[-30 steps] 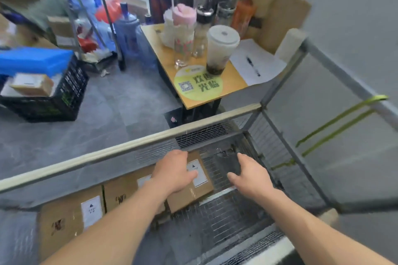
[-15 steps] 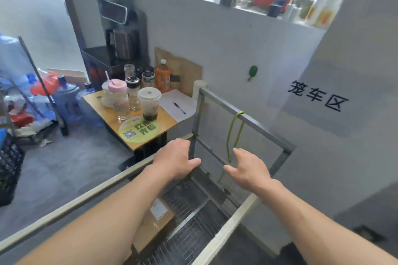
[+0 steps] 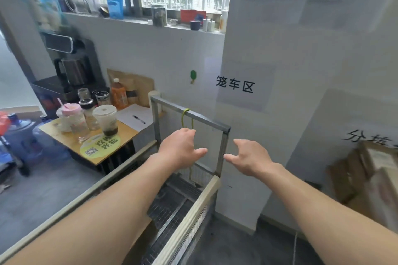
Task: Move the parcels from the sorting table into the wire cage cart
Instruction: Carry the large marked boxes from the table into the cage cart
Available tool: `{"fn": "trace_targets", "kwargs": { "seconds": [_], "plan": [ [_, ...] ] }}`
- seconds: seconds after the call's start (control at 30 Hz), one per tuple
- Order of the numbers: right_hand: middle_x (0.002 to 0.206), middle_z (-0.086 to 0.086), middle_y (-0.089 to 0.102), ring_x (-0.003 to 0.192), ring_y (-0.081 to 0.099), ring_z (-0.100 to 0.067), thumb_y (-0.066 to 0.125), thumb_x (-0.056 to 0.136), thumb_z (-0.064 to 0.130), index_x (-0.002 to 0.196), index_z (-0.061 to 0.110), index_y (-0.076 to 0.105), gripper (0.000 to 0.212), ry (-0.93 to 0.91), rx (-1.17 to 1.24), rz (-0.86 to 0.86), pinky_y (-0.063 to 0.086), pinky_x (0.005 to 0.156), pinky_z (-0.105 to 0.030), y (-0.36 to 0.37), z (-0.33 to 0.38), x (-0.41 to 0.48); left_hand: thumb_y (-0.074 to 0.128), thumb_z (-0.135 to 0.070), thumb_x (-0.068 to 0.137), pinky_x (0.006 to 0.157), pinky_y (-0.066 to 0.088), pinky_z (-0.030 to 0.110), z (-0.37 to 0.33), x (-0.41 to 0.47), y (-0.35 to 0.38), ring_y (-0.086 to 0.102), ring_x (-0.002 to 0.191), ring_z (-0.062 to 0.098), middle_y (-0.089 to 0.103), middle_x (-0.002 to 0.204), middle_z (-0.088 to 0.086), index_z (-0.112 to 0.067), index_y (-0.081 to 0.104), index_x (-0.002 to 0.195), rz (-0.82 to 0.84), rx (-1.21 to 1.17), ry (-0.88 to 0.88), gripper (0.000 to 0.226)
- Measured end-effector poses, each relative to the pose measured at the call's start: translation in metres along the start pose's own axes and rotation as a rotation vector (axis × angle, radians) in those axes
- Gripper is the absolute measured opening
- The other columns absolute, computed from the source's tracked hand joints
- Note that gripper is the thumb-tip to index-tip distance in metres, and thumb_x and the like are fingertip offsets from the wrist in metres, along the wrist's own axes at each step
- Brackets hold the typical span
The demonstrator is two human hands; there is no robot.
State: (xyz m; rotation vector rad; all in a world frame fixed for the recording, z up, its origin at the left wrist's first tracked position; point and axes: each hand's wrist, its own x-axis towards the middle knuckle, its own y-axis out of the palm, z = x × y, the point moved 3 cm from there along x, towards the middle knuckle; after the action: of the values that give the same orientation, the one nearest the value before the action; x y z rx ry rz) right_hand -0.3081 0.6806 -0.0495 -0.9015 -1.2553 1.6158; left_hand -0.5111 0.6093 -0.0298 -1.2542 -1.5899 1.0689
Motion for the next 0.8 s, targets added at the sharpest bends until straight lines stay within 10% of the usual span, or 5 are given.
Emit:
{"fn": "trace_targets", "kwargs": {
  "seconds": [0.8],
  "plan": [
    [0.138,-0.003,0.059,0.125,0.055,-0.028,0.054,0.089,0.06,0.136,0.016,0.052,0.064,0.496,-0.055,-0.165,0.048,0.097,-0.042,-0.06,-0.096,-0.225,0.053,-0.069,0.088,0.096,0.044,0.038,-0.156,-0.079,0.022,0.048,0.13,0.021,0.049,0.144,-0.001,-0.017,0.046,0.141,0.145,-0.064,0.478,0.075]
  ]
}}
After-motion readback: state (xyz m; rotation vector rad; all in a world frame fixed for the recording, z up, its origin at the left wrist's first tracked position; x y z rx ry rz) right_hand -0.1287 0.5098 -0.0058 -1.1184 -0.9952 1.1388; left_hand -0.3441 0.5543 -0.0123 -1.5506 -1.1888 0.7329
